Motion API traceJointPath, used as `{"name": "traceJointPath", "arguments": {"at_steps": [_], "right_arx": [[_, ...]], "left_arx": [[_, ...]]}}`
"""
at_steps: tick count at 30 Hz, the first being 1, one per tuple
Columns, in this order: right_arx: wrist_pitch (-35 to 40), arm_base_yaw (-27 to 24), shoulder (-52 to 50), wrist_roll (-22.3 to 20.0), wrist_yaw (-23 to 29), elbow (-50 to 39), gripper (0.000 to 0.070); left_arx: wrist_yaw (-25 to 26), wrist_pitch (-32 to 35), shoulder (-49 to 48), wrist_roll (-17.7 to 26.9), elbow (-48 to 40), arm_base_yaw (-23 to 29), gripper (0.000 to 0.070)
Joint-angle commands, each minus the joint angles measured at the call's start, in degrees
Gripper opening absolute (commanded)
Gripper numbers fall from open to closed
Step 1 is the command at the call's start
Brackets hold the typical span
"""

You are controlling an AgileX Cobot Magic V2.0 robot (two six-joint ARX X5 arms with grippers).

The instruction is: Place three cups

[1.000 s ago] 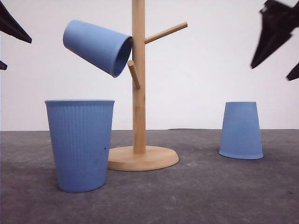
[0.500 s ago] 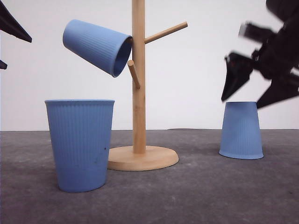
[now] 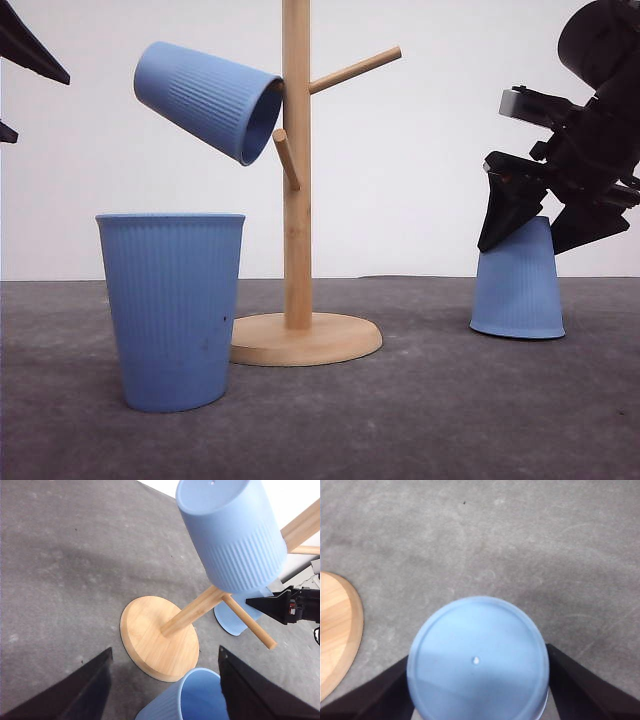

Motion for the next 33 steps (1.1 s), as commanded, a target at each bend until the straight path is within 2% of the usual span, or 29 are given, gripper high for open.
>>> {"name": "traceJointPath", "arguments": {"at_steps": [1, 9, 11, 16, 19, 21, 25, 29, 33], "right_arx": [[-1.51, 0.09, -0.17, 0.31, -2.15, 0.81, 0.0359], [-9.95, -1.68, -11.30, -0.58, -5.39, 0.76, 0.0360], [-11.11, -2.81, -14.81, -0.58, -7.85, 0.37, 0.0360], [-10.87, -6.40, -25.91, -0.41, -13.28, -5.70, 0.0359], [-10.61, -9.47, -32.51, 2.53, -16.77, -10.41, 0.0359], [-10.48, -12.05, -36.06, 6.37, -19.69, -12.75, 0.0359], [-8.85, -16.83, -39.66, 18.50, -26.86, -13.99, 0.0360], [1.49, -18.84, -39.06, 35.57, -34.41, -13.94, 0.0360], [15.17, -17.85, -36.62, 47.50, -37.93, -13.88, 0.0360]], "left_arx": [[-0.09, 0.65, 0.22, -0.06, 0.48, 0.00, 0.0383], [-0.08, 0.66, 0.22, -0.69, 0.48, -0.01, 0.0383], [-0.07, 0.66, 0.22, -1.23, 0.48, -0.02, 0.0383], [-0.10, 0.69, 0.22, -1.30, 0.48, 0.00, 0.0383], [-0.11, 0.95, 0.22, -1.28, 0.48, 0.00, 0.0383], [-0.09, 1.36, 0.22, -1.30, 0.48, 0.00, 0.0383], [-0.10, 2.15, 0.22, -1.32, 0.48, 0.00, 0.0383], [-0.08, 2.42, 0.22, -1.32, 0.48, -0.01, 0.0383], [-0.08, 2.43, 0.22, -1.32, 0.48, 0.00, 0.0383]]}}
